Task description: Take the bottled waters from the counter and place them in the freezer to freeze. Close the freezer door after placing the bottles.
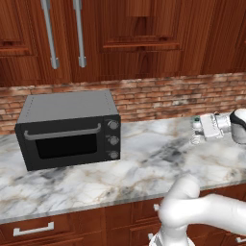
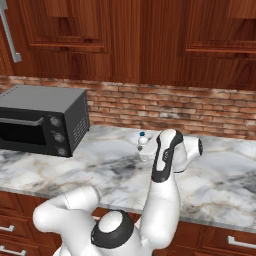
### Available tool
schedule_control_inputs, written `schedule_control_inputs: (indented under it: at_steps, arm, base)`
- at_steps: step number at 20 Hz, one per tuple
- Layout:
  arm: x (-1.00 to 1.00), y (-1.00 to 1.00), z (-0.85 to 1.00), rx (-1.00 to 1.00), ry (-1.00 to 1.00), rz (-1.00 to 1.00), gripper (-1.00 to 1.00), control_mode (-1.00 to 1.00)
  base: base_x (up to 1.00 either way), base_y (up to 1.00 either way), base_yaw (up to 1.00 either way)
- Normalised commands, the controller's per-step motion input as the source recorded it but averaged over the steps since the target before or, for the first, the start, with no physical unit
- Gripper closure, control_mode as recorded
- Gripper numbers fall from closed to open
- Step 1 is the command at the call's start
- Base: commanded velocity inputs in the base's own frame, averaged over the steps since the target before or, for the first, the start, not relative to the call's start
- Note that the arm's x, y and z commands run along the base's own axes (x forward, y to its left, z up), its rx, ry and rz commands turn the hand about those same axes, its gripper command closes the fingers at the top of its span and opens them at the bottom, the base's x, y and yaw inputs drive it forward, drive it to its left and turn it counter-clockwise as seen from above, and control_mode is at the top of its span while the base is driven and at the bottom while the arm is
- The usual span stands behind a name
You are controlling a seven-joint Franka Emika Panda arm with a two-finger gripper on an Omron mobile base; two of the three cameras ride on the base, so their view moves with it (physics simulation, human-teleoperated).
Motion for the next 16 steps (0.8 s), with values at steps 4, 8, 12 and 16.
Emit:
schedule_control_inputs:
  at_steps: [4,8,12,16]
  arm:
    - [-1.0,0.0,0.97,0.13,-0.24,-0.19,1.0,-1.0]
    - [-1.0,0.06,0.95,0.0,-0.22,-0.1,1.0,-1.0]
    - [-1.0,0.46,0.57,0.0,-0.02,0.01,1.0,-1.0]
    - [-1.0,0.66,0.28,0.0,0.03,0.07,1.0,-1.0]
  base:
    - [0.0,0.0,0.0]
    - [0.0,0.0,0.0]
    - [0.0,0.0,0.0]
    - [0.0,0.0,0.0]
